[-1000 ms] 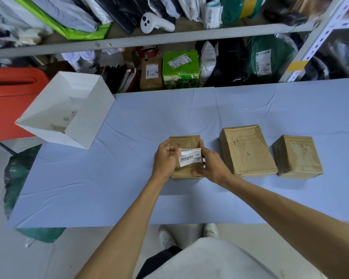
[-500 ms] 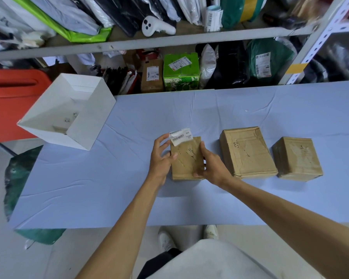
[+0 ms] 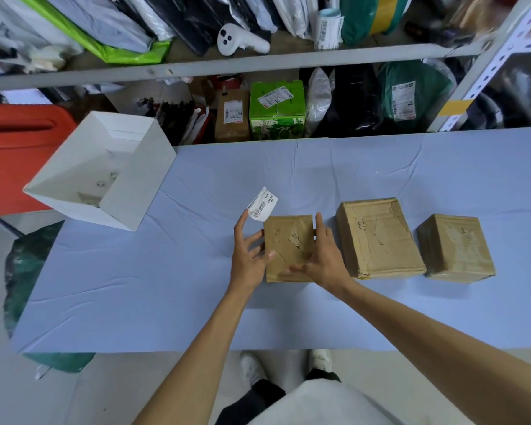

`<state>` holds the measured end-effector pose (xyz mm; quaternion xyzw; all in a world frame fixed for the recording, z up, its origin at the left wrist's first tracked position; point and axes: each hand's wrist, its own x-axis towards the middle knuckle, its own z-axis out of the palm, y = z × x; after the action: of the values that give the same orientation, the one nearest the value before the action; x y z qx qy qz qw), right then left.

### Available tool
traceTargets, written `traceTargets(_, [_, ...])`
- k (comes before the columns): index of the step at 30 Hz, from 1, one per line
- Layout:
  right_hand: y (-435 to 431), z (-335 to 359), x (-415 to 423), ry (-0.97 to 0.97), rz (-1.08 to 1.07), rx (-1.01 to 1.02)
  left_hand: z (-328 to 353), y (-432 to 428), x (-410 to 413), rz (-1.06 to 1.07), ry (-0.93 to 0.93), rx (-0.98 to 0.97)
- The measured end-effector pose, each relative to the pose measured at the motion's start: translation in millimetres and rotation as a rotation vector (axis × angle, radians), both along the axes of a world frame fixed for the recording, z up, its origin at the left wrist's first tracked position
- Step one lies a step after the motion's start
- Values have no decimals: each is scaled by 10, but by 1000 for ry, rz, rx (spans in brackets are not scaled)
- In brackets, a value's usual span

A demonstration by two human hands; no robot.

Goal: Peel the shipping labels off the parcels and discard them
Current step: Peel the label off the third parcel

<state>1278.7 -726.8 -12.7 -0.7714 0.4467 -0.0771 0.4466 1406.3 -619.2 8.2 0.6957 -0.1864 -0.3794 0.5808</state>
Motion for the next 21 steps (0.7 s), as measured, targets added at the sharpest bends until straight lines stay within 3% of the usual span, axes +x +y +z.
traceTargets(3, [-31, 14, 47, 23, -46, -37, -34, -9, 19, -7, -1, 10])
traceTargets(11, [-234, -14, 84, -153, -111, -58, -94, -25, 43, -5, 18, 18])
traceTargets(15, [-254, -12, 106, -100, -102, -109, -83, -38, 65, -9, 30, 15])
traceTargets(21, [-162, 71, 94, 114, 99, -116, -96, -34, 56, -8, 31, 41])
